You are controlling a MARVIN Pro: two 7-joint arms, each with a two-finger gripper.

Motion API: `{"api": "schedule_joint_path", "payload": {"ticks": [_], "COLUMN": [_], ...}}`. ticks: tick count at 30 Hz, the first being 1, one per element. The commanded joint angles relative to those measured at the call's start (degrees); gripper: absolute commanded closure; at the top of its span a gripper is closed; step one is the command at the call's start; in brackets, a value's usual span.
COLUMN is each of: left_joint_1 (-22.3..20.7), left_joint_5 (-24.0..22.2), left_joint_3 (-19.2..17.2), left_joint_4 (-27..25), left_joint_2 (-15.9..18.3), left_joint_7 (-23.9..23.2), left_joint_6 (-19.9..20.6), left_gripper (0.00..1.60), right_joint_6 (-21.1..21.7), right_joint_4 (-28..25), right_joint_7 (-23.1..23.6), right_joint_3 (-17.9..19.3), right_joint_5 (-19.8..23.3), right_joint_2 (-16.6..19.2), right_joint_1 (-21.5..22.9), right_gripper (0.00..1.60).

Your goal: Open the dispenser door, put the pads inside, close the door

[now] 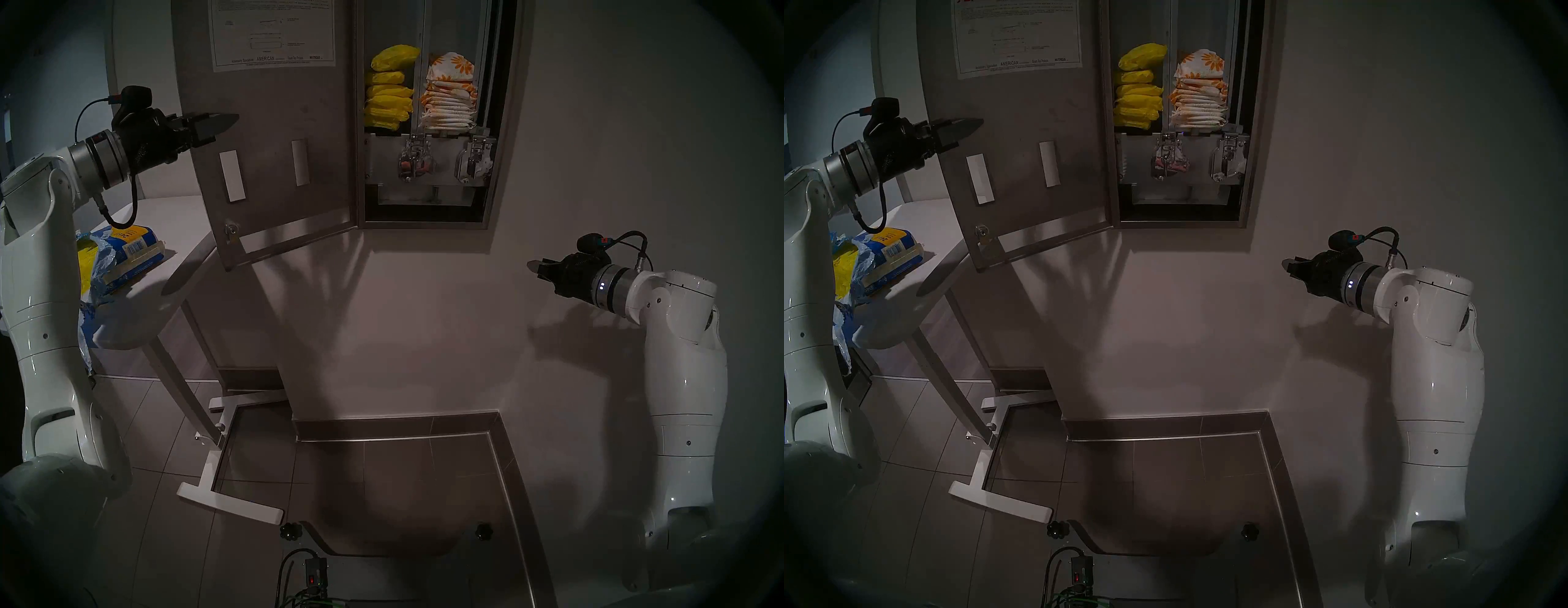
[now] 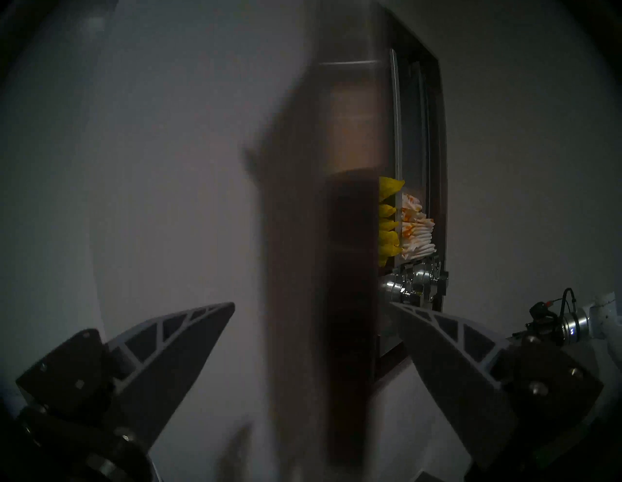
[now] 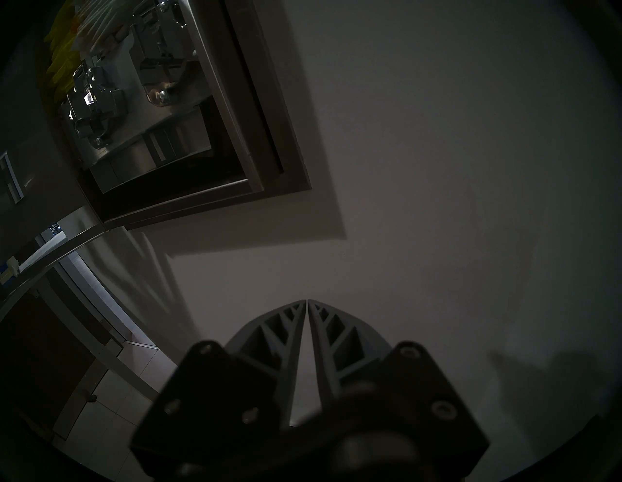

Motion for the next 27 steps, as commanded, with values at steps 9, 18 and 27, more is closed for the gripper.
{"api": "schedule_joint_path", "payload": {"ticks": [9, 18, 27], "left_joint_1": [2.0, 3.7, 10.5], "left_joint_5": [-20.5, -31.9, -41.7], "left_joint_3": [3.1, 5.8, 4.9], "left_joint_4": [-13.8, -19.7, -26.4], "left_joint_2": [-4.4, -5.4, -3.2], "left_joint_7": [0.1, 3.0, 5.2], "left_joint_6": [7.6, 7.6, 7.6], "left_gripper": [0.0, 0.0, 0.0], "right_joint_6": [-0.3, -0.2, -0.1], "right_joint_4": [-1.3, -1.4, -1.7], "right_joint_7": [0.1, 0.1, -0.1], "right_joint_3": [0.1, 0.1, 0.1], "right_joint_5": [0.1, 0.2, 0.1], "right_joint_2": [0.3, 0.4, 0.3], "right_joint_1": [1.4, 1.5, 1.6], "right_gripper": [1.08, 1.08, 1.08]}}
